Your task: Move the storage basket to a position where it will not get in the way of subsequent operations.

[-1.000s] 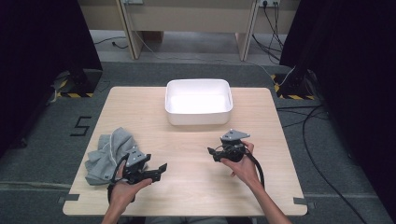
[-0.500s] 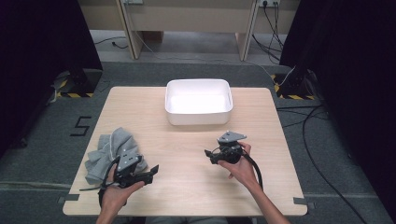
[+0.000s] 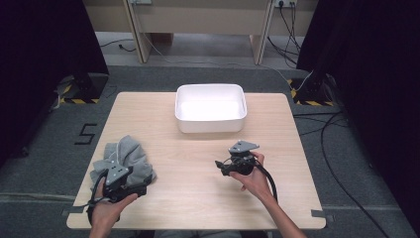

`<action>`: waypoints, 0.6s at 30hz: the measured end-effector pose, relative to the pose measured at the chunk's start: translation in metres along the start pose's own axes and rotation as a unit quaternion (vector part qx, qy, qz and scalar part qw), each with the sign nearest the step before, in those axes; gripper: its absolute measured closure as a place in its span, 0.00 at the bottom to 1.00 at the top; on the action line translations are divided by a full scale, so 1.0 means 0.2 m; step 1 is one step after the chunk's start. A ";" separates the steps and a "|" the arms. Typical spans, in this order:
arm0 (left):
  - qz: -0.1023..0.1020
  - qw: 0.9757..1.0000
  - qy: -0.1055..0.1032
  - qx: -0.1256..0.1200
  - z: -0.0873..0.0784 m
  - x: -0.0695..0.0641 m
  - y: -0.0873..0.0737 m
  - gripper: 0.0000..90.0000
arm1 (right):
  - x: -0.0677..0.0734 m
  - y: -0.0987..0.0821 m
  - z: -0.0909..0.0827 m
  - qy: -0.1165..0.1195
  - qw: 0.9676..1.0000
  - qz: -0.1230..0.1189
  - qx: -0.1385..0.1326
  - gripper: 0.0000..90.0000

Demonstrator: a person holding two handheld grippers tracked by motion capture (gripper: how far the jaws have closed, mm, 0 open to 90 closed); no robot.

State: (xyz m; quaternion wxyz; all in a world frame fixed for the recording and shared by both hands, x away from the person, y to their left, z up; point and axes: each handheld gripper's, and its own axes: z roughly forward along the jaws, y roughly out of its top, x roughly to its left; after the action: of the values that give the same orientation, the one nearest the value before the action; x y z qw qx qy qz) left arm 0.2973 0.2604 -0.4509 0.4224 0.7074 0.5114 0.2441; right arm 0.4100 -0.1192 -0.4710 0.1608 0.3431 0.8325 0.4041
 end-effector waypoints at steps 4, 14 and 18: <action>-0.009 1.000 0.012 -0.005 -0.04 0.05 0.00 0.25 | 0.00 0.00 0.00 0.002 1.000 0.000 0.000 0.32; -0.025 0.999 0.041 -0.005 -0.08 0.14 -0.01 0.25 | 0.01 0.00 0.02 0.004 1.000 -0.004 0.002 0.32; -0.030 0.998 0.049 -0.003 -0.08 0.17 -0.02 0.25 | 0.02 0.00 0.02 0.004 1.000 -0.002 0.004 0.32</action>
State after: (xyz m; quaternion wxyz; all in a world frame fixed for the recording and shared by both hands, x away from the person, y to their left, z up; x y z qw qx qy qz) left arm 0.2943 0.2983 -0.4484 0.4056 0.6778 0.5519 0.2674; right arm 0.4093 -0.1156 -0.4738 0.1572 0.3408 0.8355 0.4014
